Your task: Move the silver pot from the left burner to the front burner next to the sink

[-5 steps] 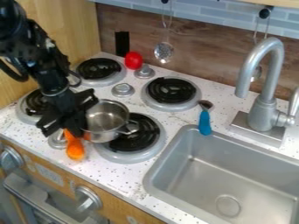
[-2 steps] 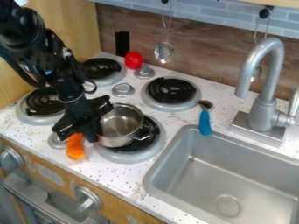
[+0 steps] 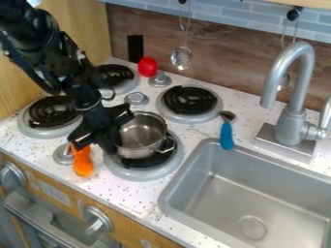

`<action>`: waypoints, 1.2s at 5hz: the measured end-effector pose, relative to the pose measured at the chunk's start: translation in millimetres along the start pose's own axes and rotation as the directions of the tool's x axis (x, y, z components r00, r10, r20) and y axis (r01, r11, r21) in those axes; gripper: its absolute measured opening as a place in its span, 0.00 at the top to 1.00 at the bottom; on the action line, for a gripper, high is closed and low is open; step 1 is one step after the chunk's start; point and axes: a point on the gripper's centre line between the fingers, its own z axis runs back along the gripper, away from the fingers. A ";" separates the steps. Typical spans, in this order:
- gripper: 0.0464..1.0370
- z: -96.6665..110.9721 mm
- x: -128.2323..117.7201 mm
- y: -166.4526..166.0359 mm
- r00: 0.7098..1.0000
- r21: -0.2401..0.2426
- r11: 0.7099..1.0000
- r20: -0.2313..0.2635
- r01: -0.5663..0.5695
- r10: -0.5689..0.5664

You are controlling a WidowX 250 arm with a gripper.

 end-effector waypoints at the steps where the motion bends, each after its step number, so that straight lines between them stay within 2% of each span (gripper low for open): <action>1: 0.60 -3.9 -4.2 2.9 0.999 0.013 1.000 -0.028 0.017 -0.017; 2: 0.29 -4.4 -7.7 1.0 0.999 0.014 0.999 -0.038 0.036 -0.036; 3: 0.04 -1.9 -11.5 -0.2 0.998 0.013 0.999 -0.046 0.048 -0.047; 4: 0.03 17.9 -11.3 -7.2 0.998 -0.005 0.998 -0.029 0.057 -0.058; 5: 0.04 53.9 -13.6 -15.7 0.997 -0.022 0.996 -0.006 0.083 -0.083; 6: 0.04 101.9 -13.3 -26.3 0.993 -0.087 0.992 0.081 0.096 -0.089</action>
